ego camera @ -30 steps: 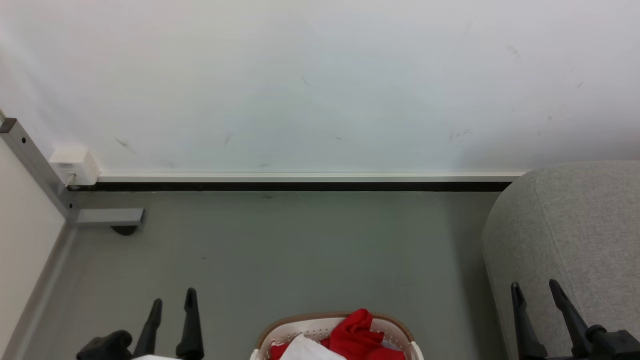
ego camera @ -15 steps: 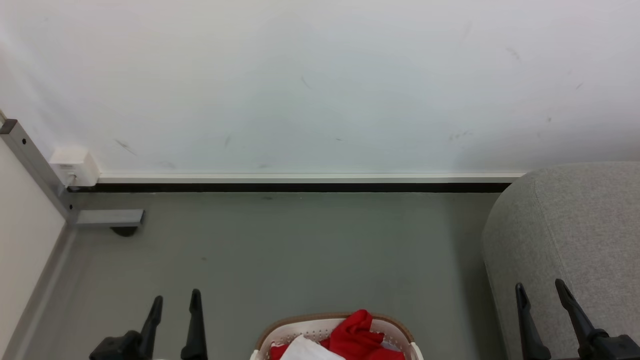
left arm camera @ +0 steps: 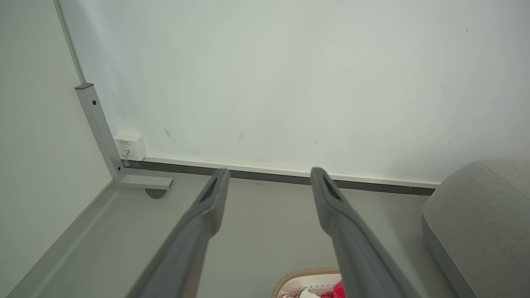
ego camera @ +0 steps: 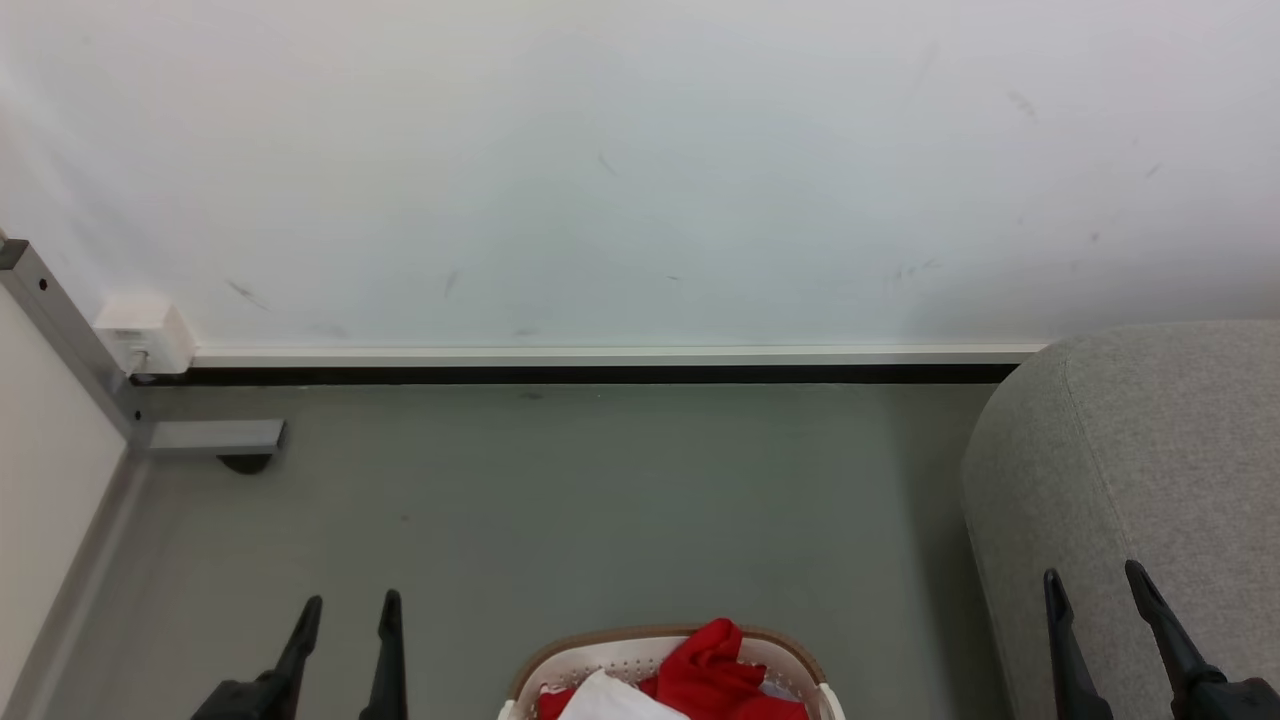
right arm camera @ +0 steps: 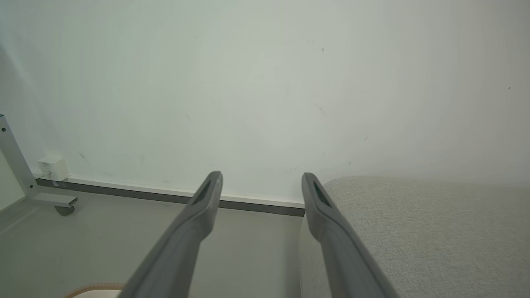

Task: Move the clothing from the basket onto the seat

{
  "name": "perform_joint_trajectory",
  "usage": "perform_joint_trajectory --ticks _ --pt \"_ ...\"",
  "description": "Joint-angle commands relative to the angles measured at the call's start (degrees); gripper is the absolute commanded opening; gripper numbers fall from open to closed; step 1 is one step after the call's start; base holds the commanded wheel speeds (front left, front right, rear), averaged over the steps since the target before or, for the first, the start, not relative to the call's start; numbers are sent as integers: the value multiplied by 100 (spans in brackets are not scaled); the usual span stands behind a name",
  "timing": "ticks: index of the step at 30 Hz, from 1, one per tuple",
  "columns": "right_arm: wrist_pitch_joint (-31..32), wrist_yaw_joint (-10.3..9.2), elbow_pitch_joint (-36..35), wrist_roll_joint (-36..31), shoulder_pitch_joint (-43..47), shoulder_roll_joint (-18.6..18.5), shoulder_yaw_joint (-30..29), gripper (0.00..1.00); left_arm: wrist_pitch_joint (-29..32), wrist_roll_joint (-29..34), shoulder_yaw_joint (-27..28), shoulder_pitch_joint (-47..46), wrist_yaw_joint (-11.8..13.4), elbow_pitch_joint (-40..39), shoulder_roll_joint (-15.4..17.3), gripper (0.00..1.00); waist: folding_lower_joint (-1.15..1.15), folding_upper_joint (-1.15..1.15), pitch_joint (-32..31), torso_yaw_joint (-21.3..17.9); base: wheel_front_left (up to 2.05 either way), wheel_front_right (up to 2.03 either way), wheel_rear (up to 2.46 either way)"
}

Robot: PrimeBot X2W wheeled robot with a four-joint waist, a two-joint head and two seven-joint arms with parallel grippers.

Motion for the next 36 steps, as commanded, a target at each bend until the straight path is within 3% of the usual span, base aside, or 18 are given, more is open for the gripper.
perform_joint_trajectory --ticks 1,12,28,36 --pt "-63 -11 11 -114 60 -2 -19 100 -58 143 42 68 -25 16 67 100 0 0 0 -3 0 0 0" --pt "-163 -12 26 -444 101 -4 -24 100 -153 489 241 74 -195 132 68 100 0 0 31 -2 0 0 0" --pt "-156 -12 62 -369 37 -3 23 100 -147 509 444 22 -374 198 47 100 0 0 131 -61 0 0 0" --pt "-154 -12 -77 -322 -309 -3 -5 100 -146 560 287 -433 -512 142 89 100 0 0 975 -190 0 0 0"
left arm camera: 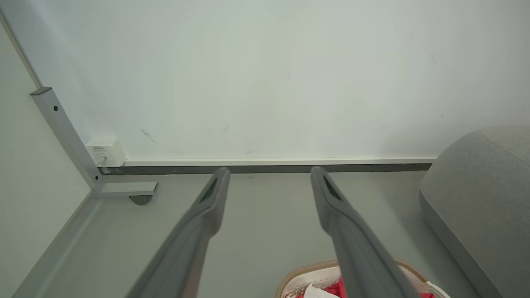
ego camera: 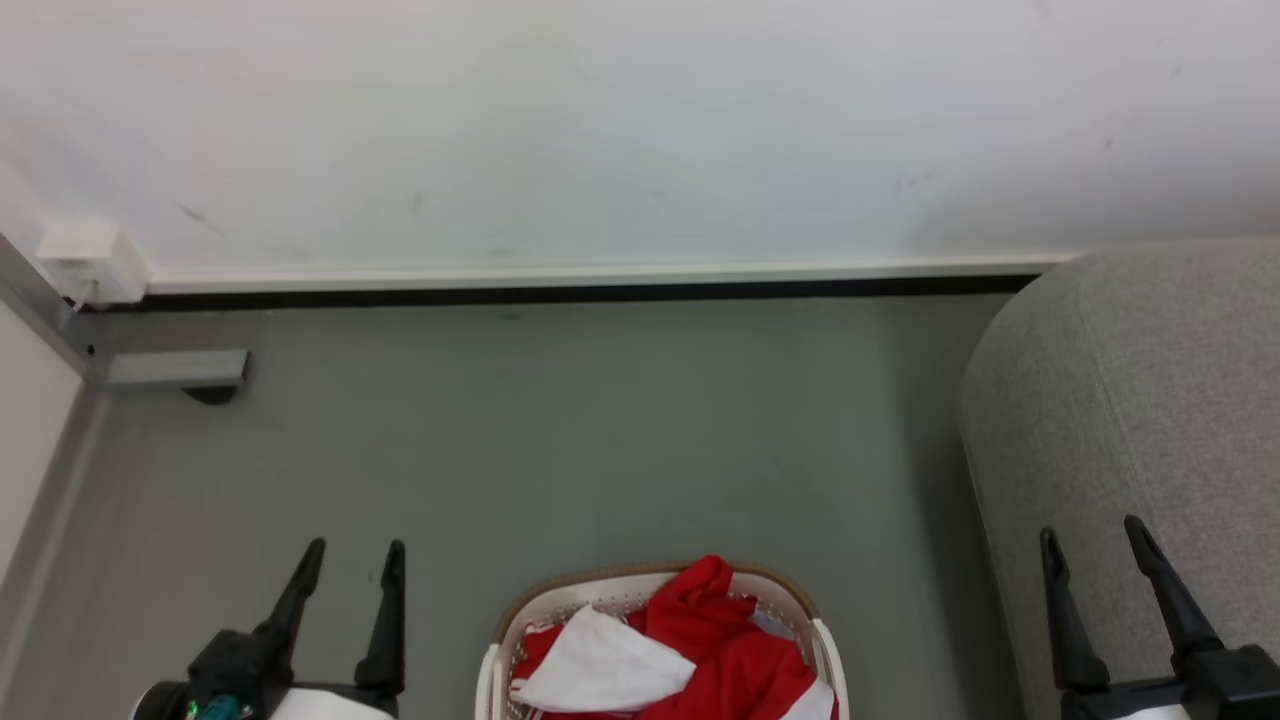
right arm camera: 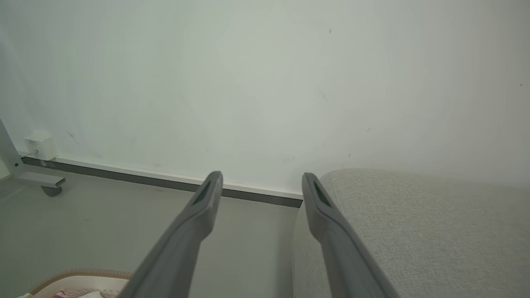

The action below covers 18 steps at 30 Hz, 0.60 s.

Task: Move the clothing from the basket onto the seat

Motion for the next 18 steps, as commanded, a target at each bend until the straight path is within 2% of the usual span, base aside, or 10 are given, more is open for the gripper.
perform_joint_trajectory --ticks 1,4,7,12,18 --pt "-11 -12 -51 32 -163 -2 -13 100 -5 62 -84 -196 -43 26 67 100 1 0 504 -85 0 0 0" --pt "-10 -12 -133 55 -381 -1 -43 100 -5 -6 -338 -499 -125 215 115 100 1 0 973 -147 0 0 0" --pt "-9 -12 -194 84 -600 -3 -109 100 -5 -82 -818 -864 -178 486 259 100 1 0 1432 -197 0 0 0" --pt "-9 -12 -314 75 -1020 -1 -127 100 149 -383 -2109 -1625 -183 932 552 100 1 0 2078 -331 0 0 0" --pt "-8 -12 -523 131 -1511 -1 -6 100 781 -684 -3555 -2589 -176 1406 856 100 1 0 2811 -576 0 0 0"
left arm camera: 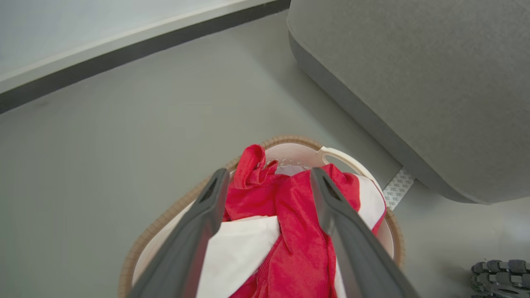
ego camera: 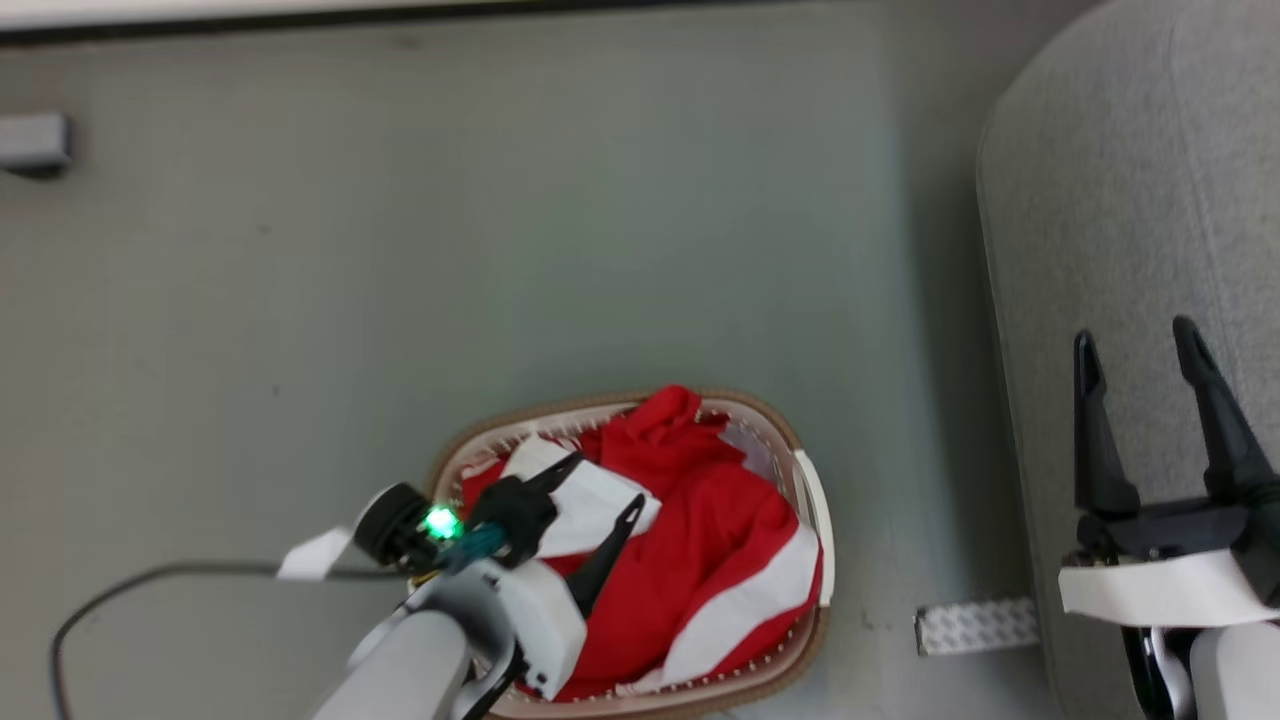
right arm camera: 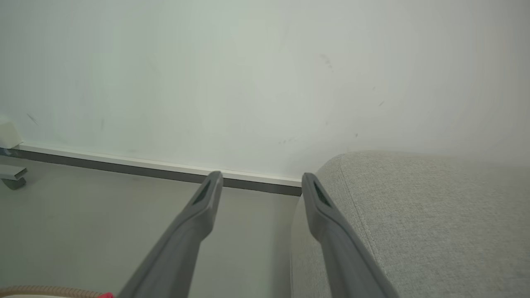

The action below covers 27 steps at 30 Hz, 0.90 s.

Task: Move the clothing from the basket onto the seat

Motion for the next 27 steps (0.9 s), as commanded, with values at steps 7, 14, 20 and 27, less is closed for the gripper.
perform_joint_trajectory --ticks 7,14,20,27 --pt "3 -12 -352 158 -500 1 98 100 1042 -663 -1076 -1057 14 801 90 100 -1 0 1356 -503 0 0 0" --pt "3 -12 -575 209 -664 1 164 100 1688 -1151 -1413 -1488 13 1454 27 100 -1 0 1945 -645 0 0 0" --pt "3 -12 -668 216 -697 -2 199 100 1592 -1358 -1473 -1667 10 2068 -50 34 -1 0 2137 -767 0 0 0" --pt "3 -12 -554 104 -519 -1 56 100 1045 -1554 -1730 -1686 9 2480 -364 0 -1 0 1712 -679 0 0 0"
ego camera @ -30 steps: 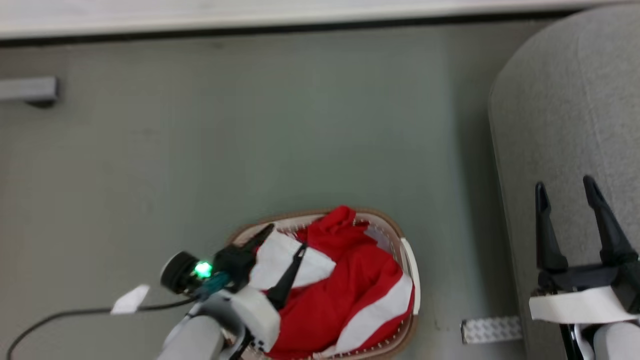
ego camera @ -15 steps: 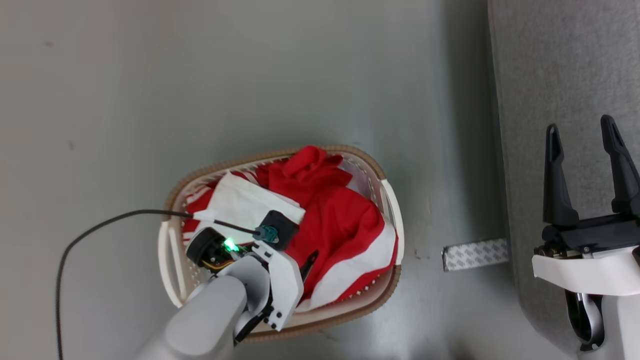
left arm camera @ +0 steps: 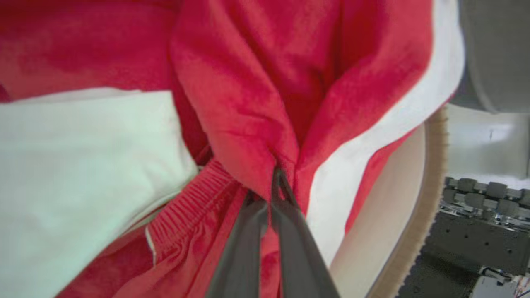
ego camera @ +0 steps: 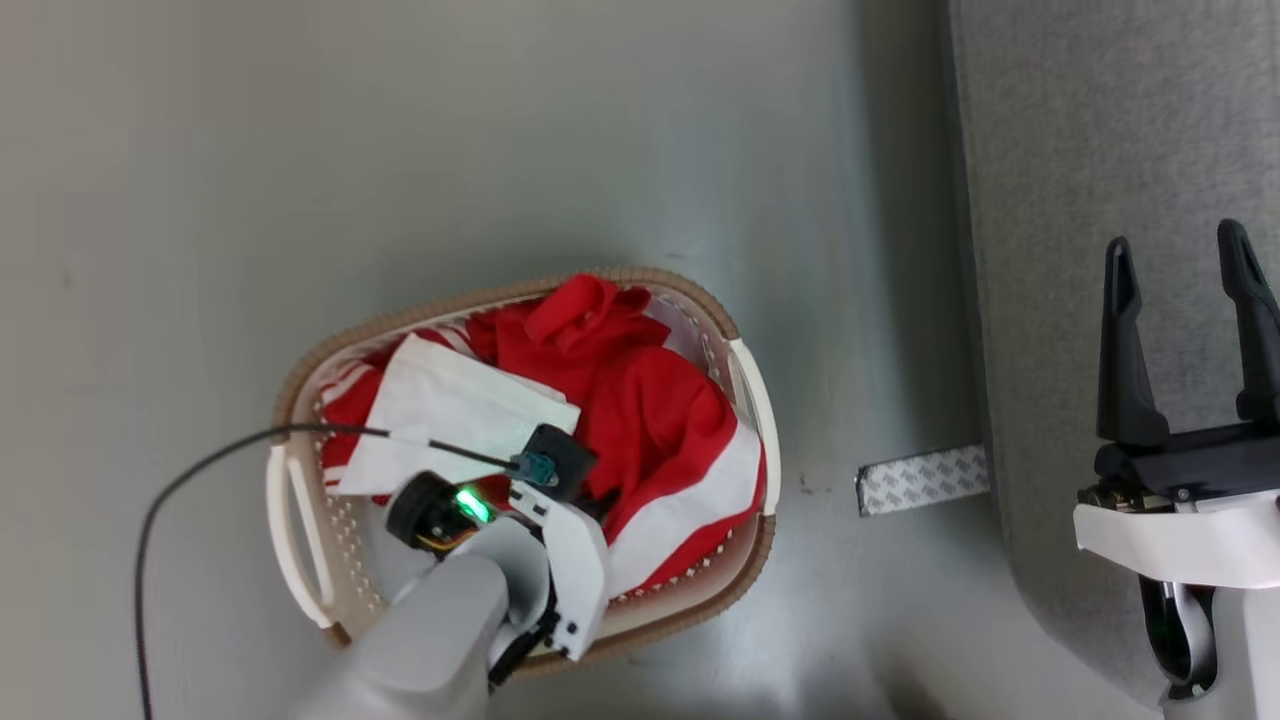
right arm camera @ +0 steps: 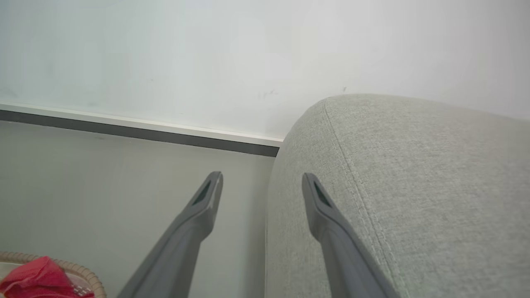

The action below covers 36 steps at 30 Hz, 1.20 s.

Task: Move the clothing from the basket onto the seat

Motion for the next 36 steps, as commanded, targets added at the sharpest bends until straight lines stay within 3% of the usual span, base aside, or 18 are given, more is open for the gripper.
perform_joint_trajectory --ticks 1,6,12,19,29,36 --pt "4 -12 58 -89 113 0 -51 100 -143 -218 -30 67 9 7 -18 0 -1 0 -376 126 0 0 0" --pt "4 -12 229 -150 372 -3 -179 100 -407 -1065 -168 438 8 -329 -33 0 -1 0 -1297 392 0 0 0" --pt "4 -13 522 -287 752 -5 -137 100 -564 -2036 -352 894 9 -1229 414 0 -1 0 -2510 781 0 0 0" --pt "4 -13 823 -394 1240 -3 35 100 -700 -2505 -191 1406 42 -2220 830 0 -1 0 -3746 1103 0 0 0" --pt "4 -12 1074 -456 1927 -4 257 100 -511 -2741 101 1854 656 -4064 1292 0 -1 0 -4887 1307 0 0 0" --pt "4 -12 1019 -409 1837 -203 1102 100 -400 -2676 321 1738 1063 -5082 1492 0 -1 0 -5073 1310 0 0 0"
